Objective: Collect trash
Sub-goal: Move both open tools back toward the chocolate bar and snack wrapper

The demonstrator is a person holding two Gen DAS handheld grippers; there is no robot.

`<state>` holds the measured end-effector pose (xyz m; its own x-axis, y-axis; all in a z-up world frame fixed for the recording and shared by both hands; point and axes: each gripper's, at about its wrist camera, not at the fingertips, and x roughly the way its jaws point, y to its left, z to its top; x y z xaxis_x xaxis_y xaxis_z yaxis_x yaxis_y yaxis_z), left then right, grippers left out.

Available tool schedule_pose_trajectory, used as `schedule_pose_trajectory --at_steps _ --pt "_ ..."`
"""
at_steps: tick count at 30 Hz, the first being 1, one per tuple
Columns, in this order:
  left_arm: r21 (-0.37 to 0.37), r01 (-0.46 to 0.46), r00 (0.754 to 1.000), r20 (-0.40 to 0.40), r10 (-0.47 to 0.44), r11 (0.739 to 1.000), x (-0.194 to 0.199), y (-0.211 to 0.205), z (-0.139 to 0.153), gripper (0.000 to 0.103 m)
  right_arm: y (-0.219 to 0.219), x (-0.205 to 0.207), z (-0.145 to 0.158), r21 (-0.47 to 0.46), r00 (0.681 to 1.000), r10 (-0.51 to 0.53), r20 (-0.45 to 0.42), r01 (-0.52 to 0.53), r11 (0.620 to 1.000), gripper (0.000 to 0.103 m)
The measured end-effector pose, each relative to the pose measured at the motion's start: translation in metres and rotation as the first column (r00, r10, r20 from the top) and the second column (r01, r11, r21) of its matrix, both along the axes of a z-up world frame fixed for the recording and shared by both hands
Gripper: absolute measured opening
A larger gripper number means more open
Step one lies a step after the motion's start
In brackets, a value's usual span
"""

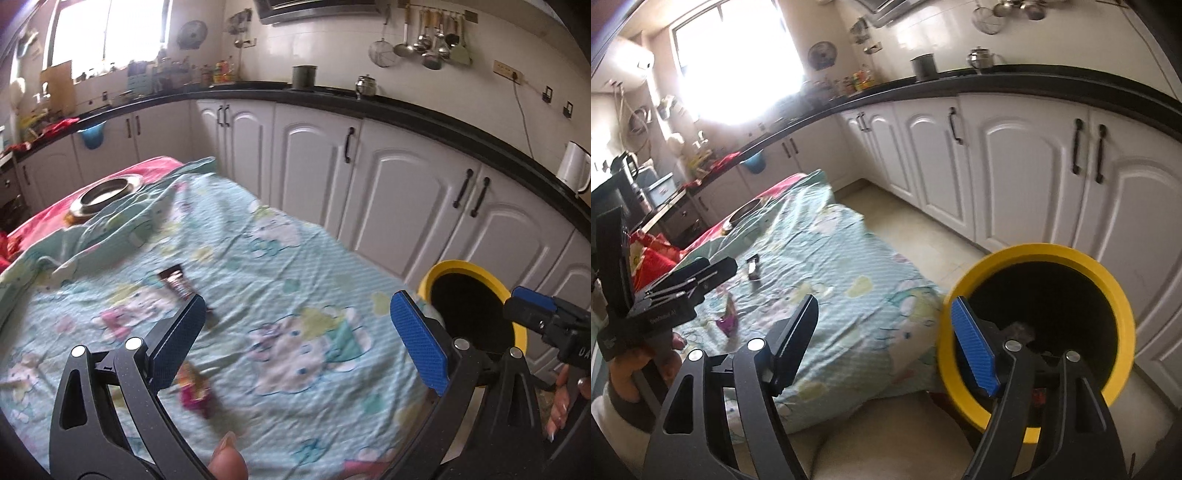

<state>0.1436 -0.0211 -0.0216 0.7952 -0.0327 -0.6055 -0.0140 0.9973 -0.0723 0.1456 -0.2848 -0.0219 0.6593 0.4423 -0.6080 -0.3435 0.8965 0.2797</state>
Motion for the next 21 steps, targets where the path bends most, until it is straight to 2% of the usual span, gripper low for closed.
schedule_pose_trajectory --at_steps 7,12,14,17,21 --pt "0.0 -0.055 0.997 -0.046 0.055 0.998 -0.009 0.036 -0.015 0.092 0.038 0.012 -0.001 -0.001 0.997 0.078 -0.028 -0.078 0.997 0.073" --pt "-0.038 -0.073 0.994 -0.087 0.069 0.997 -0.016 0.059 -0.025 0.091 0.064 0.027 -0.005 -0.008 0.991 0.122 -0.049 -0.122 0.992 0.073" --pt "-0.062 -0.081 0.991 -0.11 0.073 0.995 -0.017 0.067 -0.031 0.082 0.074 0.031 -0.005 -0.007 0.989 0.137 -0.055 -0.137 0.991 0.073" --pt "-0.084 -0.087 0.987 -0.139 0.075 0.993 -0.02 0.075 -0.039 0.075 0.09 0.039 -0.005 -0.006 0.983 0.172 -0.06 -0.173 0.985 0.073" --pt "-0.132 -0.084 0.984 -0.167 0.061 0.988 -0.021 0.082 -0.047 0.07 0.115 0.054 -0.007 -0.012 0.974 0.216 -0.071 -0.218 0.976 0.073"
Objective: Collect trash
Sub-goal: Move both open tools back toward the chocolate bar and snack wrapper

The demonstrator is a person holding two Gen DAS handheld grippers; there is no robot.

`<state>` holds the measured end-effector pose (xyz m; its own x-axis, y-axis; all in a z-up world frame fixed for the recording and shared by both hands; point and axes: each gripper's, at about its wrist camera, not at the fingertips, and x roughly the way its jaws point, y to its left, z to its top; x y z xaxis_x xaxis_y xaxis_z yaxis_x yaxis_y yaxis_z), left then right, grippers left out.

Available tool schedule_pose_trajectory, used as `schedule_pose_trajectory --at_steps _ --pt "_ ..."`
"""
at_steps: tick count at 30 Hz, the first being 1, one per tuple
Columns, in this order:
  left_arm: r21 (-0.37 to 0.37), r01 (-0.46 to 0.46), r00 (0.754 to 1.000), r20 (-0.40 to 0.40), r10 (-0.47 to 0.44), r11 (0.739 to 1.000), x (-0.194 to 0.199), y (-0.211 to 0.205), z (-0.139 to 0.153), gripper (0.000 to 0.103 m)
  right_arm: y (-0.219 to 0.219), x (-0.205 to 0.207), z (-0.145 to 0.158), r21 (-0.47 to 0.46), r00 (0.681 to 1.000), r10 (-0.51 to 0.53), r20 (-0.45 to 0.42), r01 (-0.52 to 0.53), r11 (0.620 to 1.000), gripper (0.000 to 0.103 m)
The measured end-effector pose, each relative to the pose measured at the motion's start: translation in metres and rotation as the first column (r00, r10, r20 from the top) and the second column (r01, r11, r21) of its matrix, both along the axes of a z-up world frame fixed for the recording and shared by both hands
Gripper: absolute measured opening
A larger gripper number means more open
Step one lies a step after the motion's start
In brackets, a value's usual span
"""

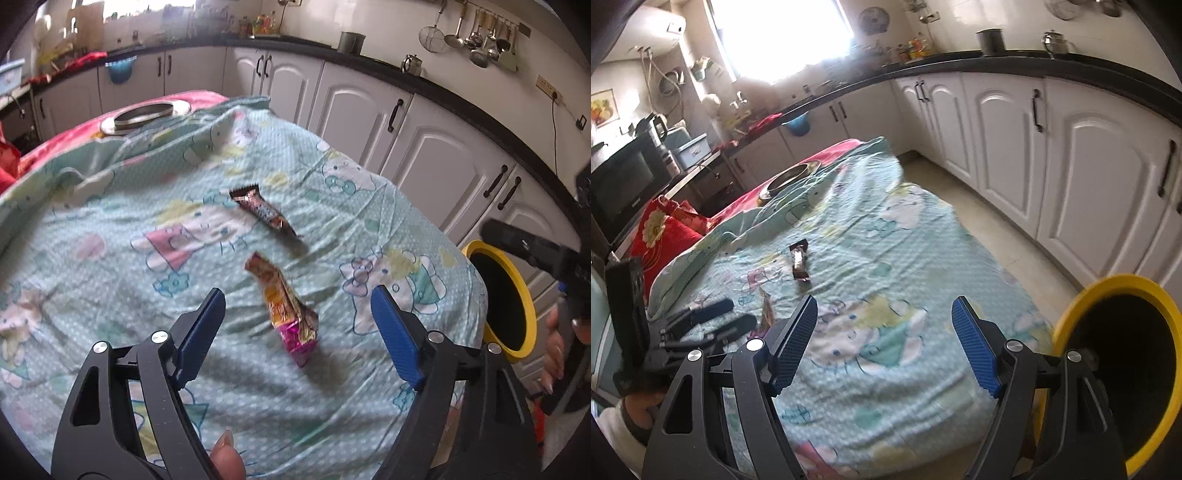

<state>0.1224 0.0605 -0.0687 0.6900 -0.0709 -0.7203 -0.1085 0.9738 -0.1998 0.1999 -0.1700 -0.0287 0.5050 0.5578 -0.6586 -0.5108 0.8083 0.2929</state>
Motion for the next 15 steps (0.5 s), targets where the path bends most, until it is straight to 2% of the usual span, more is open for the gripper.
schedule_pose_trajectory --at_steps 2,9,14,15 --pt "-0.028 0.001 1.0 -0.014 -0.002 1.0 0.001 0.003 -0.005 0.062 0.009 0.006 -0.001 0.0 1.0 0.021 -0.008 -0.021 1.0 0.073" --pt "-0.077 0.002 0.999 -0.039 -0.005 0.997 0.009 0.002 -0.019 0.047 0.05 0.027 -0.005 -0.013 0.993 0.109 -0.036 -0.109 0.994 0.072" --pt "-0.099 -0.014 0.998 -0.069 0.007 0.995 0.011 0.006 -0.031 0.026 0.085 0.04 -0.008 -0.025 0.982 0.181 -0.054 -0.183 0.983 0.068" --pt "-0.1 -0.013 0.998 -0.067 0.006 0.995 0.011 0.007 -0.032 0.026 0.093 0.043 -0.01 -0.026 0.979 0.193 -0.064 -0.195 0.98 0.067"
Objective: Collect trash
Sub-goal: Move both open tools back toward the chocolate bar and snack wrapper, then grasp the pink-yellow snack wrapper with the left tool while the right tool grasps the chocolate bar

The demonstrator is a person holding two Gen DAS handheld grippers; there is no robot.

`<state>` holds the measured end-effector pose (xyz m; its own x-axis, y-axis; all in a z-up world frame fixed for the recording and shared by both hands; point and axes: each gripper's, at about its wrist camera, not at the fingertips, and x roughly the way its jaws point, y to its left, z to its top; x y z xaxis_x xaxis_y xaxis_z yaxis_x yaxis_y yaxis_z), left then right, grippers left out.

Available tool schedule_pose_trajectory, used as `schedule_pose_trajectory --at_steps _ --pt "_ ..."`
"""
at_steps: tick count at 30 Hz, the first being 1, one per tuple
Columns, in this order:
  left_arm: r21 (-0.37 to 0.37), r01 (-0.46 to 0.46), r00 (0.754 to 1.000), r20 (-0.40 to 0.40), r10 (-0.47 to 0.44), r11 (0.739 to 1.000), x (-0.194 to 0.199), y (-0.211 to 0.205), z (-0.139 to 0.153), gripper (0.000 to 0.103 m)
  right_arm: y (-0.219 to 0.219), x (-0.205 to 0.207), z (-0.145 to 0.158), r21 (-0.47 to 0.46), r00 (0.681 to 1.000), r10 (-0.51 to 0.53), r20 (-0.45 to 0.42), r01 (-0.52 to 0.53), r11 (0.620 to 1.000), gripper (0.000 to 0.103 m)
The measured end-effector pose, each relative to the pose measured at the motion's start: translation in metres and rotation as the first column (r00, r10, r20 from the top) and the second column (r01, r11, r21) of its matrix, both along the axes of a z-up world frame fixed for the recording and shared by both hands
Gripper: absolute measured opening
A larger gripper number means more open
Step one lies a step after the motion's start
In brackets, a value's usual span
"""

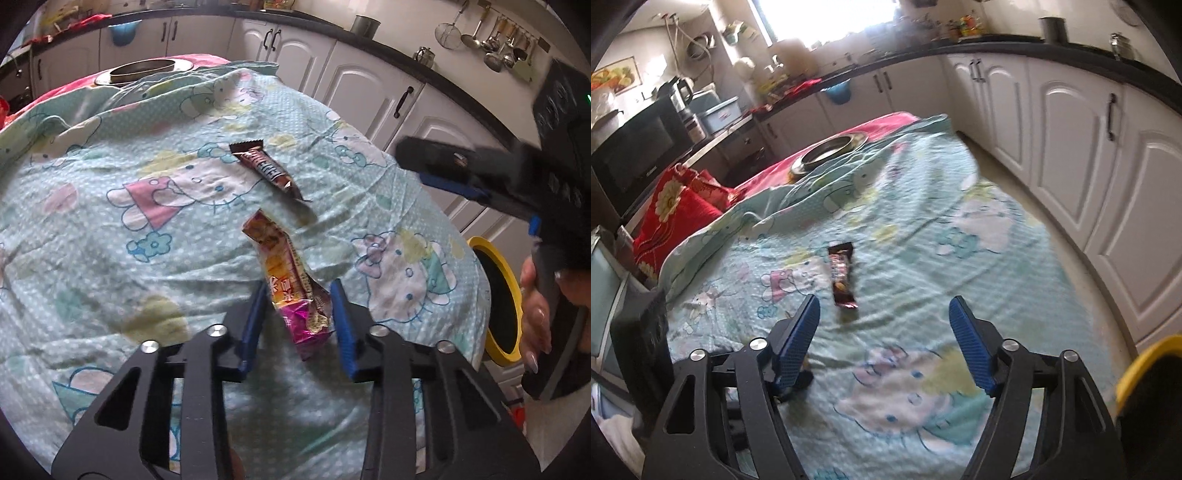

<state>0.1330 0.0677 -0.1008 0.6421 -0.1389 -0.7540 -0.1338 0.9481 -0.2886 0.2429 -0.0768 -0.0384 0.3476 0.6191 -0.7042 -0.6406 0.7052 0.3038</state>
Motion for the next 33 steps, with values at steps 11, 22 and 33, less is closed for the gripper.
schedule_pose_trajectory --at_steps 11,22,33 --pt "-0.051 0.007 1.0 0.01 -0.006 0.999 -0.009 0.011 0.0 0.019 0.064 0.023 -0.031 -0.032 0.989 0.107 -0.105 -0.11 0.993 0.044" --pt "-0.057 -0.044 0.998 0.035 0.046 0.997 -0.017 0.03 0.012 0.019 0.084 0.024 -0.056 -0.095 0.989 0.099 -0.108 -0.11 0.989 0.023" --pt "-0.048 -0.038 0.996 0.074 0.041 0.998 -0.019 0.023 0.028 0.019 0.034 -0.008 -0.053 -0.06 0.999 0.036 -0.03 -0.038 0.997 0.015"
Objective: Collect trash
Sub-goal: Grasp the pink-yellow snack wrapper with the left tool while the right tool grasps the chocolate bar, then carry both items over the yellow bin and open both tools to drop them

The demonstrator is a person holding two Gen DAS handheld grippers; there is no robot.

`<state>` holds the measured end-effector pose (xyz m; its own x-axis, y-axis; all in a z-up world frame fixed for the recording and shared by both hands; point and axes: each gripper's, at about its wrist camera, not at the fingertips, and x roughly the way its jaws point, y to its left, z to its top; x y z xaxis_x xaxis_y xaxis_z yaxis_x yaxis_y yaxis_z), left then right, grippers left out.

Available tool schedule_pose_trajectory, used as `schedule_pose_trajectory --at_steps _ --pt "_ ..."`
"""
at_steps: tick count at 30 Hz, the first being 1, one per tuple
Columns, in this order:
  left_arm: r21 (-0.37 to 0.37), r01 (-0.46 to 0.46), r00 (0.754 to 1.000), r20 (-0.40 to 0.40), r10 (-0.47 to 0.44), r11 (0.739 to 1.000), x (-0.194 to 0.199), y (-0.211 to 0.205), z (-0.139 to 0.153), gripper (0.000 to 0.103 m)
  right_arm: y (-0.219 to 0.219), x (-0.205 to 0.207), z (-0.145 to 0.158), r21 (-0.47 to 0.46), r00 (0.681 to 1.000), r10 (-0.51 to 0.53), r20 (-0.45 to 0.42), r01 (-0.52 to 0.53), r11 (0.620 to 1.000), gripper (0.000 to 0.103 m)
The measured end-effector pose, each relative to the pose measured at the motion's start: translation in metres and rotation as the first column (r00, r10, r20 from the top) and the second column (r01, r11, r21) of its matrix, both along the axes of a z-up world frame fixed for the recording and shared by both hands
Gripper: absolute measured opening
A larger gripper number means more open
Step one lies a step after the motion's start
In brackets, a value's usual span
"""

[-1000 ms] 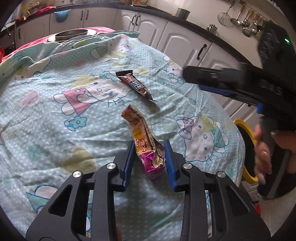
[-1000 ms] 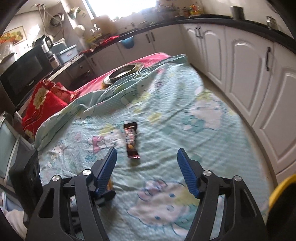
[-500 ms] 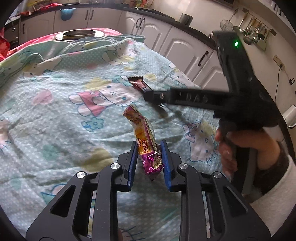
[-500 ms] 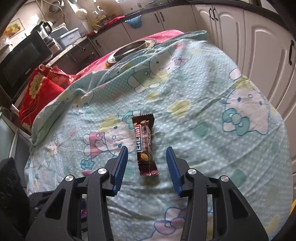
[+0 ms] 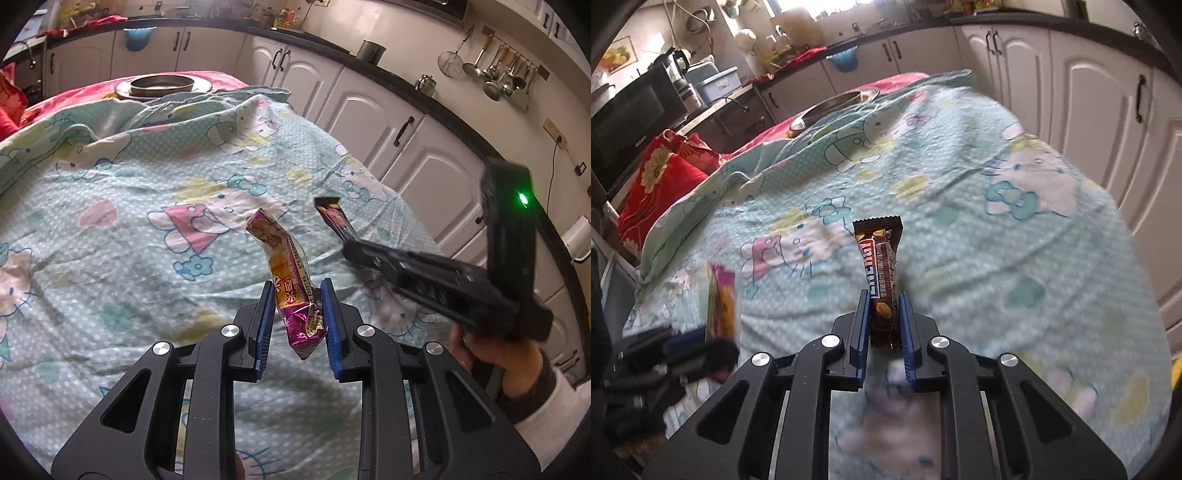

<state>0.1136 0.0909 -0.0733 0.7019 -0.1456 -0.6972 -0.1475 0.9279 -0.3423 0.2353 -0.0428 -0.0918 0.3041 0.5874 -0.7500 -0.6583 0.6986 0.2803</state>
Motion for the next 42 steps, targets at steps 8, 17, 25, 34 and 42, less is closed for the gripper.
schedule_pose_trajectory --at_steps 8,17,25,34,42 --pt "0.027 0.041 0.999 0.029 -0.042 0.999 0.004 -0.022 0.014 0.019 -0.056 -0.027 0.017 0.067 0.998 -0.062 0.031 0.06 0.996 0.015" --pt "0.063 0.109 0.992 0.057 -0.113 0.992 0.013 -0.058 0.027 0.019 -0.122 -0.047 0.032 0.107 0.986 -0.162 0.049 0.156 0.982 0.015" --pt "0.093 0.183 0.978 0.083 -0.191 0.979 0.021 -0.098 0.039 0.019 -0.175 -0.057 0.036 0.109 0.967 -0.248 0.059 0.24 0.965 0.015" --pt "0.126 0.24 0.961 0.109 -0.254 0.963 0.029 -0.137 0.05 0.019 -0.236 -0.064 0.039 0.142 0.923 -0.379 0.07 0.367 0.919 0.015" --pt "0.146 0.292 0.944 0.118 -0.31 0.945 0.036 -0.17 0.055 0.019 -0.281 -0.071 0.039 0.156 0.878 -0.472 0.077 0.457 0.876 0.015"
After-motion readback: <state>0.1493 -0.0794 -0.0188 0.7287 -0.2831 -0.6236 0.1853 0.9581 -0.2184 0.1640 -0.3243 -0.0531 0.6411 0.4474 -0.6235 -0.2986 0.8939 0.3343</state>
